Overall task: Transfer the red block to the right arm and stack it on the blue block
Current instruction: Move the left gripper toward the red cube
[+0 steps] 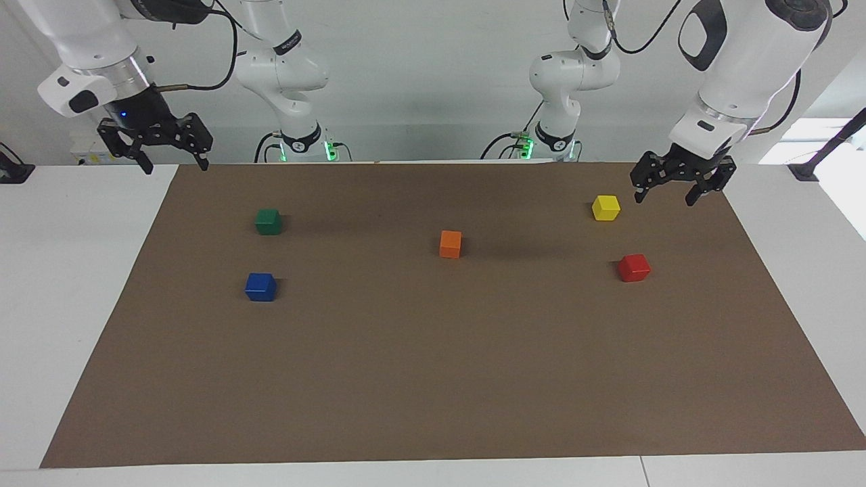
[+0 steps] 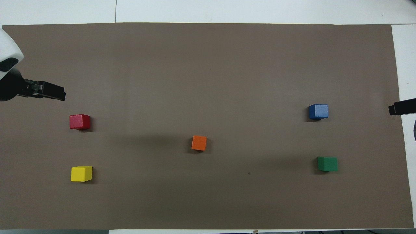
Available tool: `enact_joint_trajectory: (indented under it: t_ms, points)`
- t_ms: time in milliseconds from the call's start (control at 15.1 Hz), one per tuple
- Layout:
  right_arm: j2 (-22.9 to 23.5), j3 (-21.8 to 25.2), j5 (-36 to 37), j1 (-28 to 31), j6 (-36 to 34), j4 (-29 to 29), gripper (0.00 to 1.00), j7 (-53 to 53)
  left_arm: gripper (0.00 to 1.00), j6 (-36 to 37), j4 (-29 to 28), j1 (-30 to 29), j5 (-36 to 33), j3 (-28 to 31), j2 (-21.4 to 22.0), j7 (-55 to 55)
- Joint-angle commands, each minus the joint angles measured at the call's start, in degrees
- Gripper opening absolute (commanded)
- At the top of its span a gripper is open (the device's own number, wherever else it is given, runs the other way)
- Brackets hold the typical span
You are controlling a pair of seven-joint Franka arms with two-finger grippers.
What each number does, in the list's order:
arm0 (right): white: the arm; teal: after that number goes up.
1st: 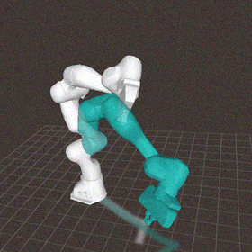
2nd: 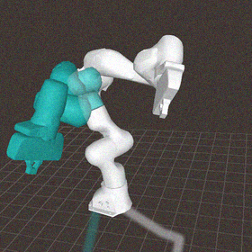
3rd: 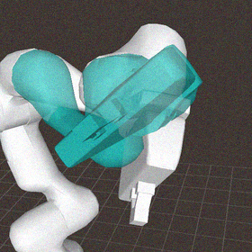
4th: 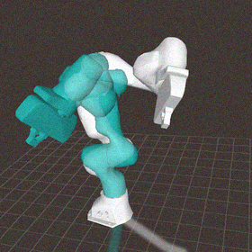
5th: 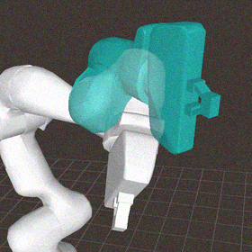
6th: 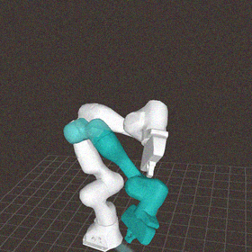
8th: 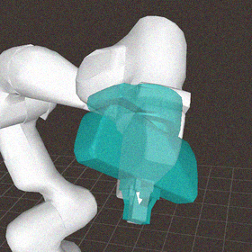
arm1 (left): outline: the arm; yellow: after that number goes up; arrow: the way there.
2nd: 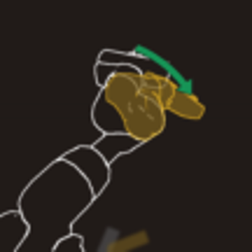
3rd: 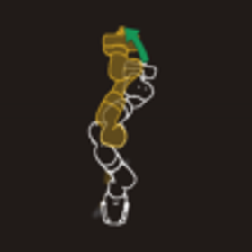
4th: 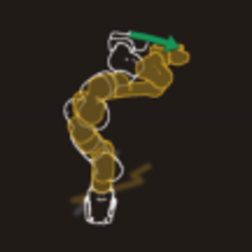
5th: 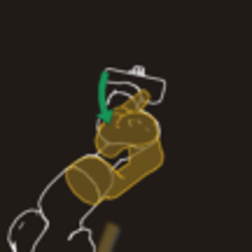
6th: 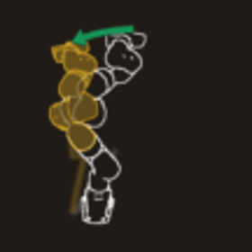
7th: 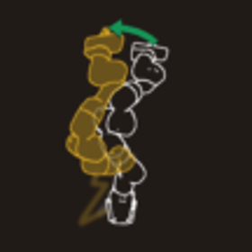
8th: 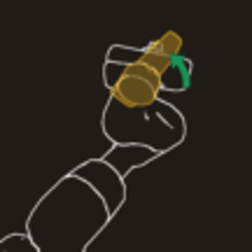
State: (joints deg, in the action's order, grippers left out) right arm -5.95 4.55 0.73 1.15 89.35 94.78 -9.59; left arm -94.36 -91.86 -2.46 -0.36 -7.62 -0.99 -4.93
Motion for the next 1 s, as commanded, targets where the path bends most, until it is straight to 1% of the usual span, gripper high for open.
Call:
enact_joint_trajectory:
  t_ms: [0,332,465,664,797,929]
  points:
    - [-1.3,-0.8,0.1,0.8,-0.5,1.3,1.00,-0.9,1.00,1.6,1.5,0.3,0.5,0.2,-0.6,-0.6]
    - [-1.3,-0.7,0.1,0.9,-0.4,1.3,1.00,-0.9,1.00,1.7,0.6,0.1,0.6,0.3,-0.1,-0.7]
    - [-1.3,-0.7,0.1,0.9,-0.4,1.3,1.00,-0.9,1.00,2.6,-1.0,0.3,0.6,0.3,1.0,-0.6]
    - [-1.3,-0.7,0.1,1.0,-0.4,1.3,1.00,-1.0,1.00,4.3,-1.5,0.1,0.6,0.3,1.6,-0.3]
    - [-1.3,-0.7,0.1,1.1,-0.4,1.3,1.00,-1.0,1.00,2.5,-2.9,-0.2,0.6,0.6,1.9,-0.6]
    - [-1.3,-0.7,0.1,1.1,-0.4,1.3,1.00,-1.0,1.00,-3.2,-6.7,-1.6,0.6,0.8,3.3,-0.8]
